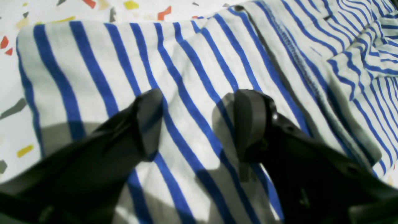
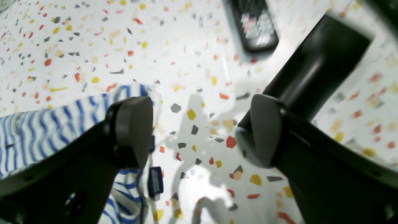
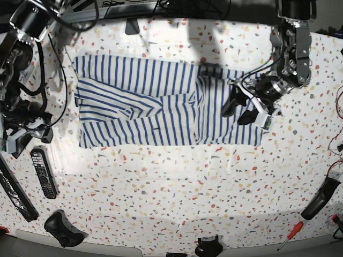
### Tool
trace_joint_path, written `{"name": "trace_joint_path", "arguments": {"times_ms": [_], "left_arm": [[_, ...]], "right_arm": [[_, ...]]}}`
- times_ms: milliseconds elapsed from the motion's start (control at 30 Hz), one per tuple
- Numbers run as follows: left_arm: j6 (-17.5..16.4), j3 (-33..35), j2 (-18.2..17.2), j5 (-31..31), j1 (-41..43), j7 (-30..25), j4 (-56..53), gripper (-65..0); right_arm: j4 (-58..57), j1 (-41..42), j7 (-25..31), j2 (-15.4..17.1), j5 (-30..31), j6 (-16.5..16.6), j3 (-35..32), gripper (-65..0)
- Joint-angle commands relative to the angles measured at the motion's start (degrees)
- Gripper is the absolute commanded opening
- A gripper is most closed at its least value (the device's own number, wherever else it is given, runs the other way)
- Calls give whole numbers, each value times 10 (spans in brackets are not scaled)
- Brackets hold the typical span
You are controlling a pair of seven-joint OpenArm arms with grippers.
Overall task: Layout the t-shirt on the table in an organized manner, then fold the t-shirt properly
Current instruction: 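Move the right gripper to the opposite shirt end and grasp it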
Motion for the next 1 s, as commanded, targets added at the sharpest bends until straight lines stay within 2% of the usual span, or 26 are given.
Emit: {"name": "trace_joint_path", "arguments": {"times_ms": [0,33,100,167,233,400,533,633,767,967], "left_arm": [[15,-2,-3,15,2,30,0,-310],[15,-2,-2,15,2,30,0,-310],[15,-2,-2,15,2,30,0,-310],[15,-2,-2,16,1,30,0,-310],[15,-2,-2,16,2,30,0,-310],[15,-2,-2,15,2,30,0,-310],[15,-2,-2,11,1,30,0,-310],[15,-2,-2,-4,1,30,0,-310],[15,-2,-2,-5,2,30,0,-310],[15,-2,-2,-5,2,36,0,-310]], "right_arm": [[-16,23,11,9,7,2,2,-180],[-45,35,11,10,7,3,2,-180],[-97,57,8,10,15,33,2,-180],[-143,75,-10,10,55,67,2,-180],[-181,88,-25,10,92,84,2,-180],[-247,101,-31,9,97,84,2,-180],[-254,101,-66,8,100,84,2,-180],[-254,100,-94,7,127,84,-9,-180],[-254,100,-99,-7,118,84,-45,-180],[-254,100,-99,-46,118,84,-125,-180]]}}
